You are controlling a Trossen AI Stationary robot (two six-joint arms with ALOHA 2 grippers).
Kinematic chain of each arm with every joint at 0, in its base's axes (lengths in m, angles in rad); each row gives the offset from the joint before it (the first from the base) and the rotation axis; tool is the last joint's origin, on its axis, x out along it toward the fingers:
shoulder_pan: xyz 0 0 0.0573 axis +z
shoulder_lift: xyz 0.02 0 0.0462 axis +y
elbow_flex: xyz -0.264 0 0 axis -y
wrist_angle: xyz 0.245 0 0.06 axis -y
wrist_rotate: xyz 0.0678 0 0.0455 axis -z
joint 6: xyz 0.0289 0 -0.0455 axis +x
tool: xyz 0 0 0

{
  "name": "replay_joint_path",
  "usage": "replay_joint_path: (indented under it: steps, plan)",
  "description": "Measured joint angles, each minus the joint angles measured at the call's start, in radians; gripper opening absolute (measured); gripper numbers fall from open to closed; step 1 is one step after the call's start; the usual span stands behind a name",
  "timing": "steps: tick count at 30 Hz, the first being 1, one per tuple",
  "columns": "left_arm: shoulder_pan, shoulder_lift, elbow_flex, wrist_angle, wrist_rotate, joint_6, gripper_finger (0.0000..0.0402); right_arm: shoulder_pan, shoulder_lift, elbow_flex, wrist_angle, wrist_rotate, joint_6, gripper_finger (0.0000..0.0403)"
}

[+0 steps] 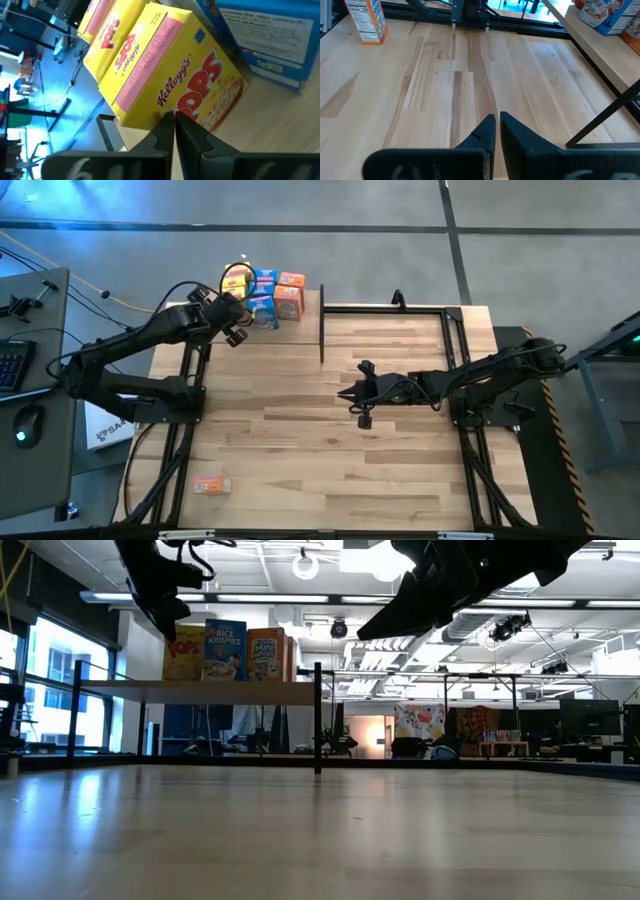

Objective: Stack cereal on shelf
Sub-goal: Put the blue cereal box on the shelf aligned with the other blue cereal boxes

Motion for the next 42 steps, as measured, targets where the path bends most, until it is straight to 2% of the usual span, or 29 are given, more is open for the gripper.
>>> replay_joint_path:
  steps: [7,9,12,14,19,21,25,28,34,42]
  plan:
    - [-0.02,-0.078,0.0,0.0,0.03,-0.005,0.0007,0.0,0.0,0.0,0.0,0.0,0.0,0.0013]
    - [-0.045,-0.117,0.0,0.0,0.099,-0.033,0.0007,0.0,0.0,0.0,0.0,0.0,0.0,0.0013]
    - [-0.098,-0.16,0.0,0.015,0.276,-0.061,0.0007,0.0,0.0,0.0,0.0,0.0,-0.001,0.0013]
    - [-0.146,-0.162,-0.008,0.084,0.353,-0.069,0.0007,0.0,0.0,0.0,0.001,0.0,-0.001,0.0013]
    - [-0.231,-0.125,-0.12,0.338,0.408,-0.022,0.0007,0.0,0.0,0.0,0.001,0.0,-0.003,0.0013]
    - [-0.242,-0.099,-0.152,0.396,0.367,-0.001,0.0007,0.0,0.0,0.0,0.001,-0.003,-0.003,0.0013]
    - [-0.241,-0.045,-0.174,0.44,0.207,0.015,0.0007,0.0,0.0,0.0,0.001,-0.013,-0.003,0.0013]
    - [-0.225,-0.027,-0.183,0.457,0.149,0.028,0.0007,0.0,0.0,0.0,0.001,-0.013,-0.003,0.0013]
    - [-0.183,-0.013,-0.184,0.459,0.1,0.027,0.0007,0.0,0.0,0.0,0.001,-0.013,-0.003,0.0013]
    - [-0.141,-0.012,-0.184,0.458,0.1,0.03,0.0007,0.0,0.0,0.0,0.0,-0.014,-0.003,0.0013]
